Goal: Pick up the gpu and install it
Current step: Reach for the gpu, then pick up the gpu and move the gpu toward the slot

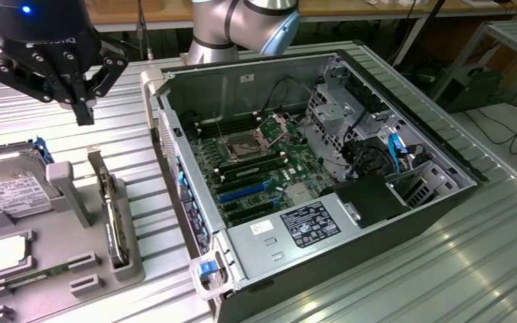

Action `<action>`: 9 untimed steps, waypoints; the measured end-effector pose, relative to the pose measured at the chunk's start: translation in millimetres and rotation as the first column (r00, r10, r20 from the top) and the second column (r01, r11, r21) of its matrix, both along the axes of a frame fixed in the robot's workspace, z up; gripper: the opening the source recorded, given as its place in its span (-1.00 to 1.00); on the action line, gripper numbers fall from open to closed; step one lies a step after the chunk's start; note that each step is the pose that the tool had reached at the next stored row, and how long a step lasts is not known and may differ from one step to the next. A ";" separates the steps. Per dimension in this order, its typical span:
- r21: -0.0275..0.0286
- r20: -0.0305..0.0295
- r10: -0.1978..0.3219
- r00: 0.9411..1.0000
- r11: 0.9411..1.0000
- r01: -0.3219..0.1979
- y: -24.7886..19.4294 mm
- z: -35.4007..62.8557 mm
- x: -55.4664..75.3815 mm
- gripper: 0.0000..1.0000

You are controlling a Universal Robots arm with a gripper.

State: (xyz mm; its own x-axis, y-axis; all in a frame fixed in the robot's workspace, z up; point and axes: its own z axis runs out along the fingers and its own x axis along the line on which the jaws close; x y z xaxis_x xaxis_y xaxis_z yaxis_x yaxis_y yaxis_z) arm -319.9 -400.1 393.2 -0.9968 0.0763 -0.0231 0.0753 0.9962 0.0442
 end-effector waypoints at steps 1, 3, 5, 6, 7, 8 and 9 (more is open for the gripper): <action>0.000 0.000 0.000 1.000 1.000 0.000 -0.1 0.0 -3.4 -0.79; 0.000 0.000 0.000 1.000 1.000 0.000 -0.1 0.0 -4.4 -0.79; 0.000 0.000 0.000 1.000 1.000 0.000 -0.1 0.0 -4.4 -0.79; 0.000 0.000 0.000 1.000 1.000 0.000 -0.1 0.0 -4.4 -0.79; 0.000 0.000 0.000 1.000 1.000 0.000 -0.1 0.0 -4.5 -0.79; 0.000 0.000 0.000 1.000 1.000 0.000 -0.1 0.0 -4.5 -0.79; 0.000 0.000 0.000 1.000 1.000 0.000 -0.1 0.0 -4.5 -0.79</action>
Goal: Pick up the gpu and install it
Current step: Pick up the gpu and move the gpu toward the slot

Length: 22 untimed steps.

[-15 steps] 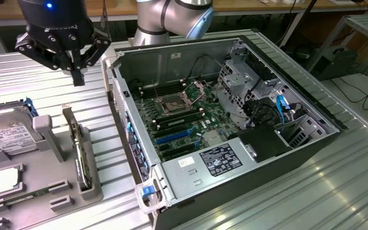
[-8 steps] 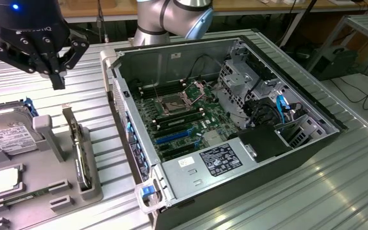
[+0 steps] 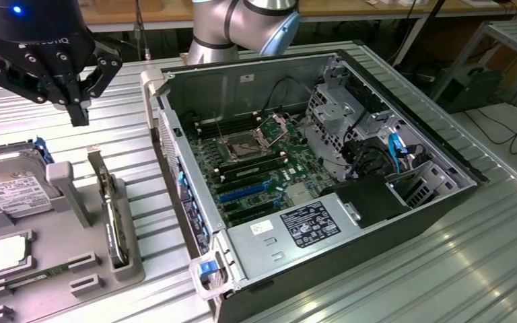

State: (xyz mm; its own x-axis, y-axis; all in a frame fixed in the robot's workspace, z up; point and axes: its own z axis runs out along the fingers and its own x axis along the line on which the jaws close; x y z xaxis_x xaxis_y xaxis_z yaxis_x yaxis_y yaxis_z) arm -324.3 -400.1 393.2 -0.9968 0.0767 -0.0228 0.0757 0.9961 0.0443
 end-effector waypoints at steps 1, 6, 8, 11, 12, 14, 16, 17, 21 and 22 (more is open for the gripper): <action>0.000 0.000 0.000 1.000 1.000 0.000 0.0 0.0 0.0 -0.79; 0.000 0.000 0.000 1.000 1.000 0.000 0.0 0.0 0.0 -0.54; 0.000 0.000 0.000 1.000 1.000 0.000 -0.1 0.0 -0.5 -0.29; 0.000 0.000 0.001 1.000 1.000 -0.001 -0.3 0.0 -0.5 0.07; 0.000 0.000 0.008 1.000 1.000 -0.008 -0.7 0.0 -0.6 0.19; 0.000 0.000 0.032 0.999 0.999 -0.032 -1.8 0.0 -1.0 0.19; 0.000 0.000 0.041 0.999 0.999 -0.041 -11.2 -0.1 -1.2 0.44; 0.000 0.000 0.042 0.999 0.999 -0.042 -18.6 -0.1 -1.2 0.44; 0.000 -0.004 0.045 0.999 0.999 -0.045 -36.7 -8.8 -1.2 0.44; 0.000 -0.006 0.047 0.999 0.999 -0.047 -39.6 -11.0 -1.2 0.44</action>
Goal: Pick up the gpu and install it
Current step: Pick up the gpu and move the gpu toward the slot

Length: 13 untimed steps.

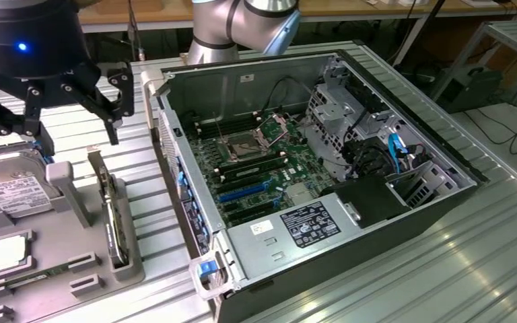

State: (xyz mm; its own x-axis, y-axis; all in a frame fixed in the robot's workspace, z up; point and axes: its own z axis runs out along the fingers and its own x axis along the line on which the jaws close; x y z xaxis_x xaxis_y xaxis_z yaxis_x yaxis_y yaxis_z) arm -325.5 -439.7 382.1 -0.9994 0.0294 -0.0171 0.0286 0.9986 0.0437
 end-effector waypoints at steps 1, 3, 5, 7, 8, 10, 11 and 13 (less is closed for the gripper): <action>0.000 -0.002 0.005 1.000 1.000 -0.005 -1.7 -2.4 0.1 0.44; 0.000 -0.003 0.023 1.000 1.000 -0.023 -3.3 -9.0 -0.1 0.44; 0.000 -0.003 0.040 0.999 0.999 -0.040 -3.9 -13.8 0.0 0.44; 0.000 -0.004 0.060 0.998 0.998 -0.060 -4.8 -18.0 0.1 0.44; 0.000 -0.004 0.066 0.998 0.998 -0.066 -5.6 -19.7 0.0 0.44; 0.000 -0.004 0.073 0.997 0.997 -0.073 -7.7 -23.6 0.0 0.44; 0.000 -0.004 0.074 0.997 0.997 -0.074 -7.8 -25.4 0.0 0.44; 0.000 -0.004 0.074 0.997 0.997 -0.074 -9.9 -28.9 0.1 0.44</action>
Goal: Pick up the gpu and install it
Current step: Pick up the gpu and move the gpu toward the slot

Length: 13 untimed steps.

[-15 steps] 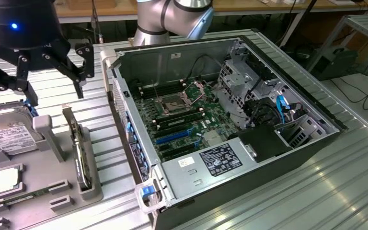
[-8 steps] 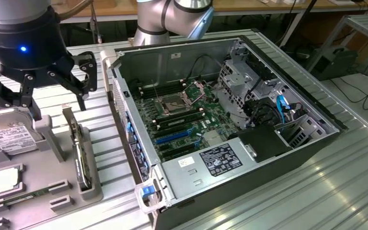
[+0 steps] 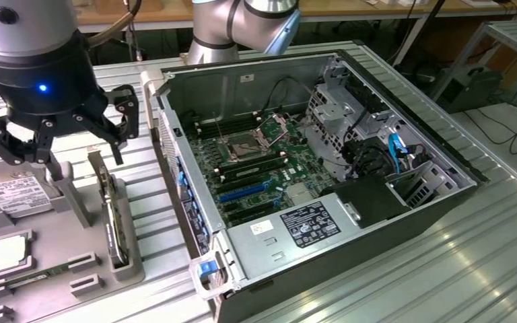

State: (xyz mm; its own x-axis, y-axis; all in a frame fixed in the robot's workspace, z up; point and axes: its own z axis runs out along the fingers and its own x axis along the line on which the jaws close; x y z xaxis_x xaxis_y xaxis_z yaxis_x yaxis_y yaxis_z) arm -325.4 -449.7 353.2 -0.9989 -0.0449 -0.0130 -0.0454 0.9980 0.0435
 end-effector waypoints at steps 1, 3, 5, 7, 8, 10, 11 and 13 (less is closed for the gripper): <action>0.000 0.000 0.000 1.000 1.000 0.000 -4.2 -1.2 0.1 0.44; 0.000 0.000 0.000 1.000 1.000 0.000 -11.8 -3.9 0.5 0.44; 0.000 0.000 0.000 1.000 1.000 0.000 -14.6 -8.1 0.6 0.44; 0.000 0.000 0.000 1.000 1.000 0.000 -15.1 -12.1 0.4 0.44; 0.000 0.000 0.000 1.000 1.000 0.000 -15.3 -15.2 0.5 0.44; 0.000 0.000 0.000 1.000 1.000 0.000 -15.4 -19.6 0.5 0.44; 0.000 0.000 0.000 1.000 1.000 0.000 -15.4 -21.3 0.5 0.44; 0.000 0.000 0.000 1.000 1.000 0.000 -11.7 -24.9 0.5 0.44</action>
